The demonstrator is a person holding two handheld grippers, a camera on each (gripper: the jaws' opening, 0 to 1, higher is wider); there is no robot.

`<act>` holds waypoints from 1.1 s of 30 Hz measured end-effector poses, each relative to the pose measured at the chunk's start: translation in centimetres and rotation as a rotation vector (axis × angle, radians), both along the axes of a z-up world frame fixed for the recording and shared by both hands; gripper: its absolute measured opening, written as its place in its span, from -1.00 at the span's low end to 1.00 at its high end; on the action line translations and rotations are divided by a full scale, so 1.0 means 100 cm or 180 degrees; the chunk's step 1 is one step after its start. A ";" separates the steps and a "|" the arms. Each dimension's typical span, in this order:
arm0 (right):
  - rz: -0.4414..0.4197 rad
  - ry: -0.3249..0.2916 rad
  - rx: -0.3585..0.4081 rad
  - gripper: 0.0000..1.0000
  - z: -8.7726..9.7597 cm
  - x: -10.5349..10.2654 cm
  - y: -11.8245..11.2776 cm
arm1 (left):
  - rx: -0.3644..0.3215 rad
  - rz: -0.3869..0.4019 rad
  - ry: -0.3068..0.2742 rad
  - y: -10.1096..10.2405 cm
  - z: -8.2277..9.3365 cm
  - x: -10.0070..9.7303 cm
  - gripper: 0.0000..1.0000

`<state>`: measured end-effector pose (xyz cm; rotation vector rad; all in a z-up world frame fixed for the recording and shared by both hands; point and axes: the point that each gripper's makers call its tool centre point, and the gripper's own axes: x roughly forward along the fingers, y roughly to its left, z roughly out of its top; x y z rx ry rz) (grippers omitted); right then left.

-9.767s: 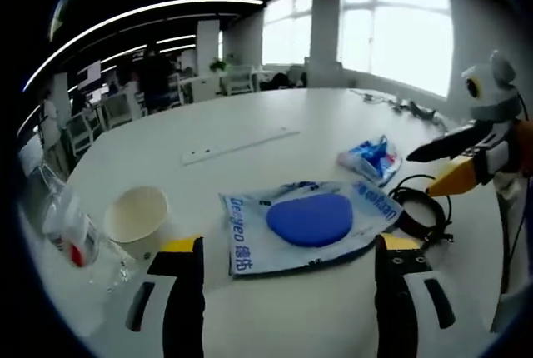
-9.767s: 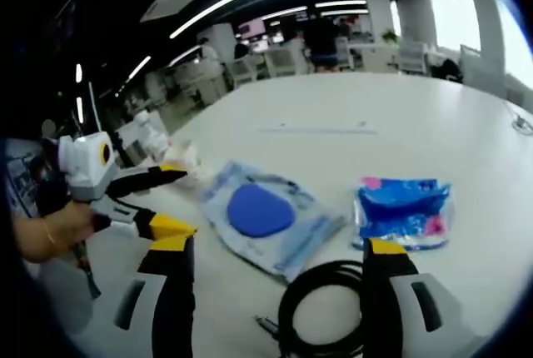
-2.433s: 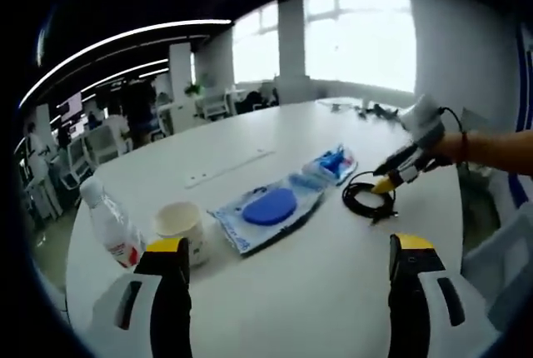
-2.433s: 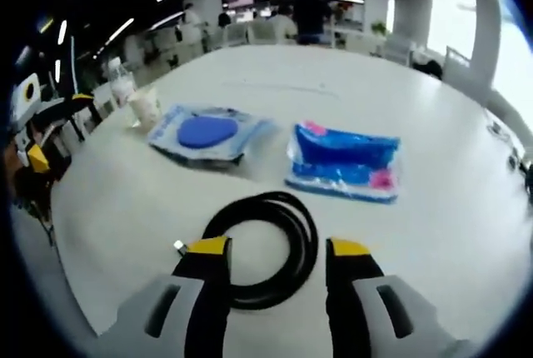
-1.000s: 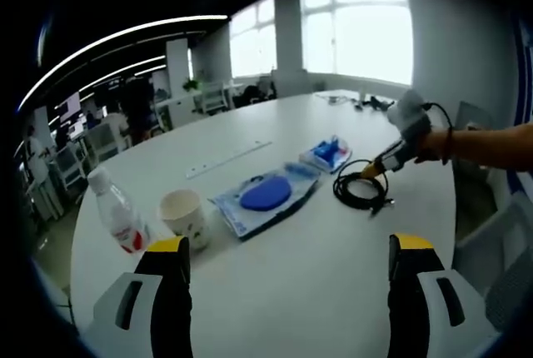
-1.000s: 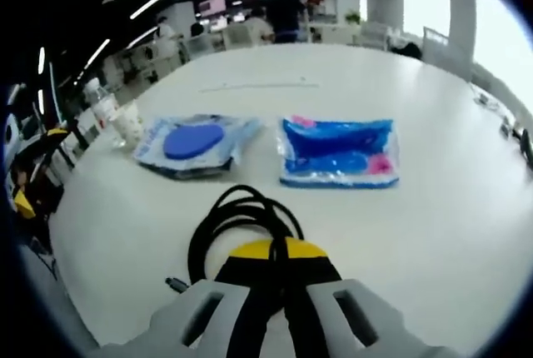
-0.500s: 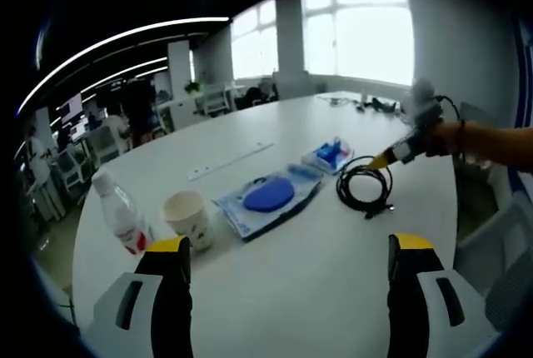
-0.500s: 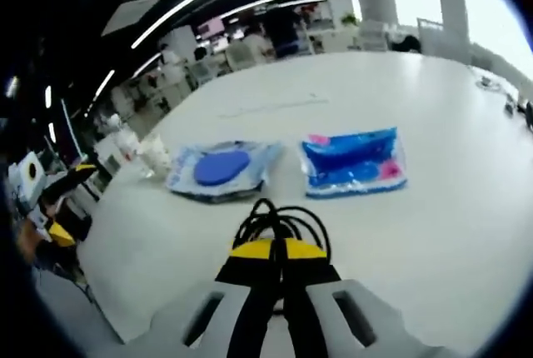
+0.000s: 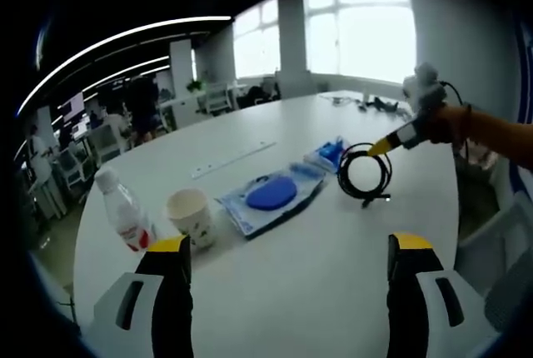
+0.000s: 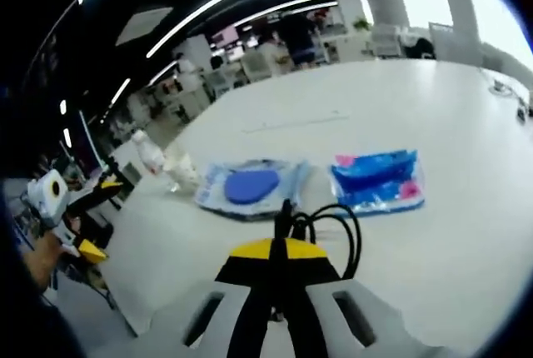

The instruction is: Arrange the tabletop items into an orderly group along one side of the table until the central work area is clear of visible clutter.

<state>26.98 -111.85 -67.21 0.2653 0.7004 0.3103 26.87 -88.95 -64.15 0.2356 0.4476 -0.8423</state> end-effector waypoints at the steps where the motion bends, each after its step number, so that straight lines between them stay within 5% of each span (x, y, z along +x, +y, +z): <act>1: 0.0011 0.0004 0.0007 -1.00 0.001 0.000 0.001 | 0.0002 -0.0001 0.0003 0.000 0.000 0.000 0.94; 19: 0.0214 0.0126 -0.0104 -1.00 -0.011 0.007 0.008 | 0.0067 0.0028 0.0025 0.006 -0.003 -0.001 0.91; 33: 0.0195 0.0260 -0.0652 -1.00 -0.042 0.017 -0.024 | 0.0027 0.0056 -0.0007 0.007 0.001 0.000 0.92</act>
